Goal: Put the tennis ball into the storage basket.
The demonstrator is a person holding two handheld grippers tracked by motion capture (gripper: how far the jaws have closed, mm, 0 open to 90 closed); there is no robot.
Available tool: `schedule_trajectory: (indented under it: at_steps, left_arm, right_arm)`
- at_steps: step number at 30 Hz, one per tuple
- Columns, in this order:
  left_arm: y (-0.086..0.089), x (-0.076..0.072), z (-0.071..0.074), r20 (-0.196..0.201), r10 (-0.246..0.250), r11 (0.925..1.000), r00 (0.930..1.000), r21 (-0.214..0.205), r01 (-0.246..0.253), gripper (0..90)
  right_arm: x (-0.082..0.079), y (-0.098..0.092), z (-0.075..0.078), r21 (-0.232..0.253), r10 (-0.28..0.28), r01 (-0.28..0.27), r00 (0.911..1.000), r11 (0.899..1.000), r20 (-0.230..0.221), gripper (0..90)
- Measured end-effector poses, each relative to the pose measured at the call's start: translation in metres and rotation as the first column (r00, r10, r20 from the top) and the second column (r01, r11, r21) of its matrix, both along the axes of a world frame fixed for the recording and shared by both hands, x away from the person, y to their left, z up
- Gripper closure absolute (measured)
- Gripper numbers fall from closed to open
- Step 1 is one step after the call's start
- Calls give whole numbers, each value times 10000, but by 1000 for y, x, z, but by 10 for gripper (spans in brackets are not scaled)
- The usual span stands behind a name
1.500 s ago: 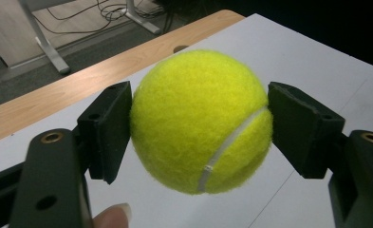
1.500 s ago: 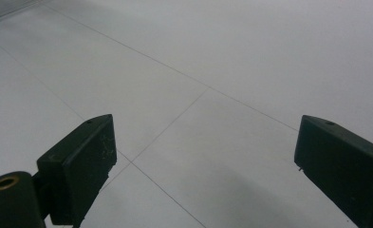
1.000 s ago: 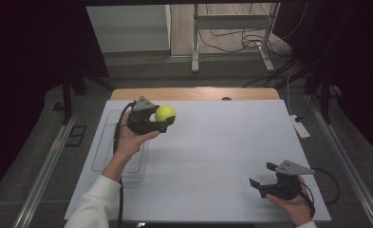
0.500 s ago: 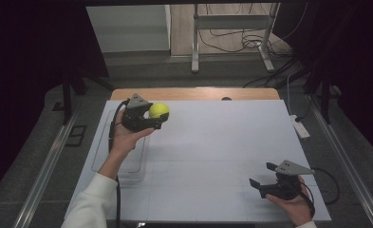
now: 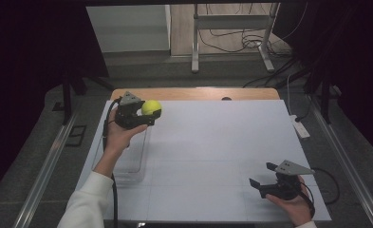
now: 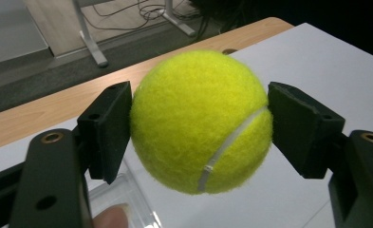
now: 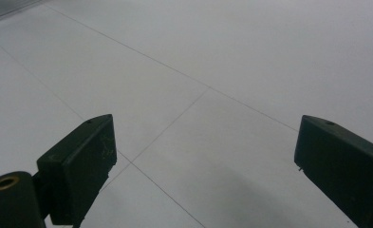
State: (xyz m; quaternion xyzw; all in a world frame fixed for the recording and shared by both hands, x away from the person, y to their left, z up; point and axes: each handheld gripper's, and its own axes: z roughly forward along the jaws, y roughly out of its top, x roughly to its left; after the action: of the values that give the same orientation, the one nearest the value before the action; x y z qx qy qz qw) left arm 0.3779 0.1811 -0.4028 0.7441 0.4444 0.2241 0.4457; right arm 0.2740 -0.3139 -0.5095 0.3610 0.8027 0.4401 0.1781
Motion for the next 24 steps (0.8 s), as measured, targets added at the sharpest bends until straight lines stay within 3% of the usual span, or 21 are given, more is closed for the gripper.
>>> schedule_trajectory:
  at_steps: [24]
  left_arm:
    - [32, 11, -7, -273, 1064, 9941, 9940, 249, -1057, 276]
  right_arm:
    - [0, 0, 0, 2, 9, -9, 10000, 10000, 24, 70]
